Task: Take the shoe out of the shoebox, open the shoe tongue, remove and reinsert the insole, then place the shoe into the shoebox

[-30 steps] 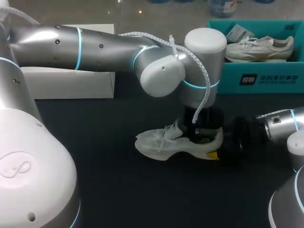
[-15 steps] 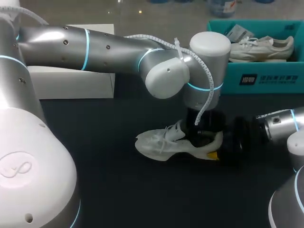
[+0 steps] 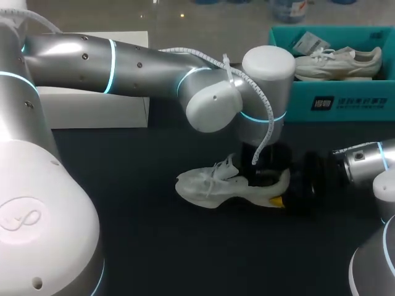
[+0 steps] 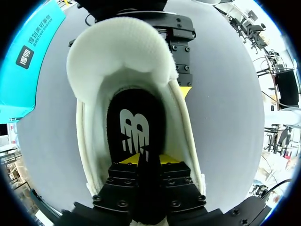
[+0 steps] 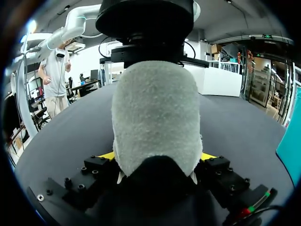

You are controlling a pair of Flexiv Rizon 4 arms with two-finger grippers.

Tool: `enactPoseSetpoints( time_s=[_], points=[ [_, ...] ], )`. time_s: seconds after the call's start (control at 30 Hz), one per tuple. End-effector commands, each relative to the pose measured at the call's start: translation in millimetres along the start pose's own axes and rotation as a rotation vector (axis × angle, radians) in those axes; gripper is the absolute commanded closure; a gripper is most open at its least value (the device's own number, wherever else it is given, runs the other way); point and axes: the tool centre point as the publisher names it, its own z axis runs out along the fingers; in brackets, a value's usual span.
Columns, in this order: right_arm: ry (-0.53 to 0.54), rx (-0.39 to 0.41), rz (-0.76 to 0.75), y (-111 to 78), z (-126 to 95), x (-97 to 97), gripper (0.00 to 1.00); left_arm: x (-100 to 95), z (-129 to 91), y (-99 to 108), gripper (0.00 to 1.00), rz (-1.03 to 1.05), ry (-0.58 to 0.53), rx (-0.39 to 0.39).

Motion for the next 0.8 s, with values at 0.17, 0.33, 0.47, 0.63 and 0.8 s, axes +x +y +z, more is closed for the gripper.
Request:
enactPoseSetpoints(
  time_s=[0.17, 0.33, 0.47, 0.63, 0.8],
  points=[
    [0.001, 0.002, -0.001, -0.7, 0, -0.6, 1.0, -4.7, 34, -2, 0.72, -0.012, -0.031, 0.019],
    [0.001, 0.002, -0.001, -0.7, 0, -0.6, 1.0, -7.7, 46, -3, 1.0, -0.059, -0.121, 0.058],
    [0.001, 0.002, -0.001, -0.7, 0, -0.6, 1.0, -10.0, 55, -4, 1.0, -0.087, -0.2, 0.076],
    [0.001, 0.002, -0.001, -0.7, 0, -0.6, 1.0, -13.1, 59, -5, 1.0, -0.116, -0.244, 0.089],
    [0.001, 0.002, -0.001, -0.7, 0, -0.6, 1.0, -16.5, 50, -4, 1.0, -0.142, -0.272, 0.102]
  ],
)
